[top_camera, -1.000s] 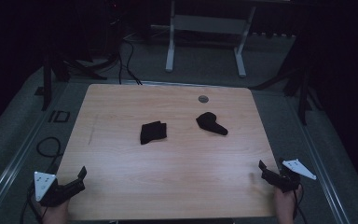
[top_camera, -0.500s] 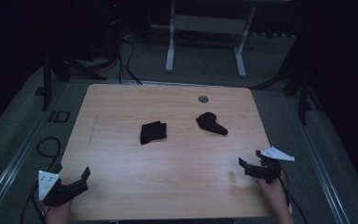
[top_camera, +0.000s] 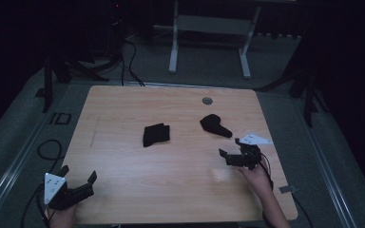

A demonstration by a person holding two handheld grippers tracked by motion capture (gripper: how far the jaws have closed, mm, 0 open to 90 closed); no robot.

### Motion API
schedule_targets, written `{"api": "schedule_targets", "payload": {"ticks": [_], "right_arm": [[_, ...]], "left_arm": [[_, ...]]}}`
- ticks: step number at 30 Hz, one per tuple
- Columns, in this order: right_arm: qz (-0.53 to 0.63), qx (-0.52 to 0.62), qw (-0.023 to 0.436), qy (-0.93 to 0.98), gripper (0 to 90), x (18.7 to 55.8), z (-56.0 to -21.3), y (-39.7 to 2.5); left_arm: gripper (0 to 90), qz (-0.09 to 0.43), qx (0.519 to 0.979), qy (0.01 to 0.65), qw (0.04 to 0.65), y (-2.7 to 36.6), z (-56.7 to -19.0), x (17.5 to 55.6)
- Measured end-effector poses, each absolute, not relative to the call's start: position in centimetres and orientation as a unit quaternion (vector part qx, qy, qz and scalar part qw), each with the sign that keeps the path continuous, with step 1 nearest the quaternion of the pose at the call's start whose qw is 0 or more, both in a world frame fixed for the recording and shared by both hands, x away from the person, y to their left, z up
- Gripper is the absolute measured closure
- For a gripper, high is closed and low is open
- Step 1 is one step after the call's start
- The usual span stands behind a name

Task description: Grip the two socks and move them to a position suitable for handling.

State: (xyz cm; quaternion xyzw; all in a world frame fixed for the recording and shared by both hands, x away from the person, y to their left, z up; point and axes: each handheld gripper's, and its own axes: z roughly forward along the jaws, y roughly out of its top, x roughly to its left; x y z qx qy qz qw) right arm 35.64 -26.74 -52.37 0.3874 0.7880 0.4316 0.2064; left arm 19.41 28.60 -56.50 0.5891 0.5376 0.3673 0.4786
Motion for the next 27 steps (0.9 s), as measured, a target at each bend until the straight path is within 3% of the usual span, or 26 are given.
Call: {"api": "schedule_targets", "payload": {"ticks": [27], "right_arm": [[0.429, 0.29, 0.16, 0.84, 14.7, 41.2, -51.9, -11.7]], "left_arm": [[0.3, 0.354, 0.604, 0.526, 0.483, 28.0, -56.6, 19.7]]}}
